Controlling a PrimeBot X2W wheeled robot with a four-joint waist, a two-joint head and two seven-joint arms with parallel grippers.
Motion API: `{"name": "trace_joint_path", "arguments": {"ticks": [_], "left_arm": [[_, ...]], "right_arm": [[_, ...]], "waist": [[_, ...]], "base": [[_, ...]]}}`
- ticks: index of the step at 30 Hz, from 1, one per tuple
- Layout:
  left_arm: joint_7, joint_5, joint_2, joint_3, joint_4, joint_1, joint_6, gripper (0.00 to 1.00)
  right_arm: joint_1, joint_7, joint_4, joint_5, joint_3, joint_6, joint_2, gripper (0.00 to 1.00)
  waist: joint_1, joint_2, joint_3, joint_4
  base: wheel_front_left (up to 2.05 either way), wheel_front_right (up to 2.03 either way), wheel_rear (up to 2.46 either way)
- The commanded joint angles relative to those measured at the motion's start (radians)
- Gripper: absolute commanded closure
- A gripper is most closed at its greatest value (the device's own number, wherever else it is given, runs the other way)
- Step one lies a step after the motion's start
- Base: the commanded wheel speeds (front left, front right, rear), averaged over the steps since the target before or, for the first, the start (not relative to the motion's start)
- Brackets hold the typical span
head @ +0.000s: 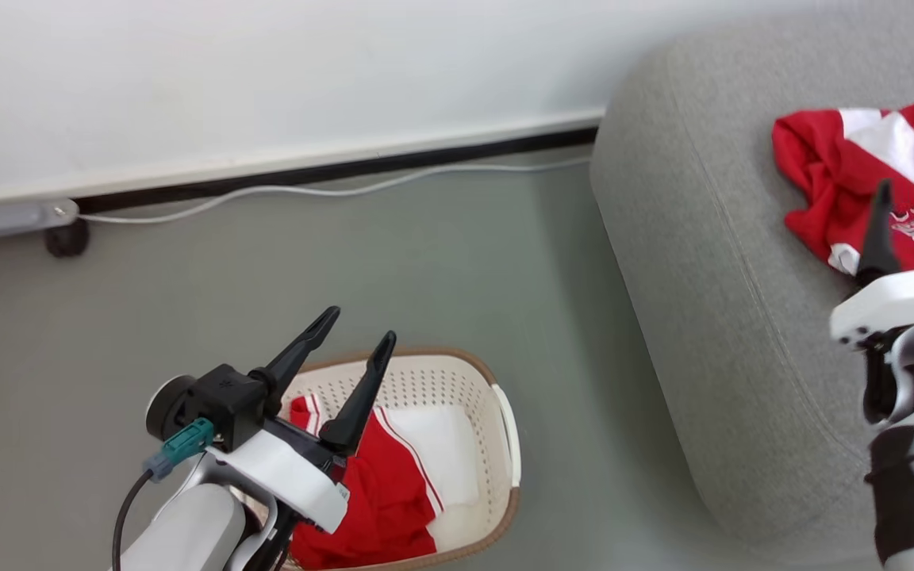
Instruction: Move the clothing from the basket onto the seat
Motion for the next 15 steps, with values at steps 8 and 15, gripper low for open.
{"name": "trace_joint_path", "arguments": {"ticks": [8,15], "left_arm": [[-0.006,-0.025,-0.018,0.114,0.048,0.02,0.042,0.0],[-0.006,-0.037,-0.017,0.177,0.099,0.053,0.059,0.0]], "right_arm": [[0.167,-0.006,-0.175,0.184,0.283,0.004,0.002,0.0],[0.287,-0.006,-0.27,0.244,0.349,0.004,0.002,0.0]], "waist": [[0.0,-0.0001,-0.132,0.138],[0.0,-0.0001,-0.191,0.23]], "base": [[0.0,0.0,0.0],[0.0,0.0,0.0]]}}
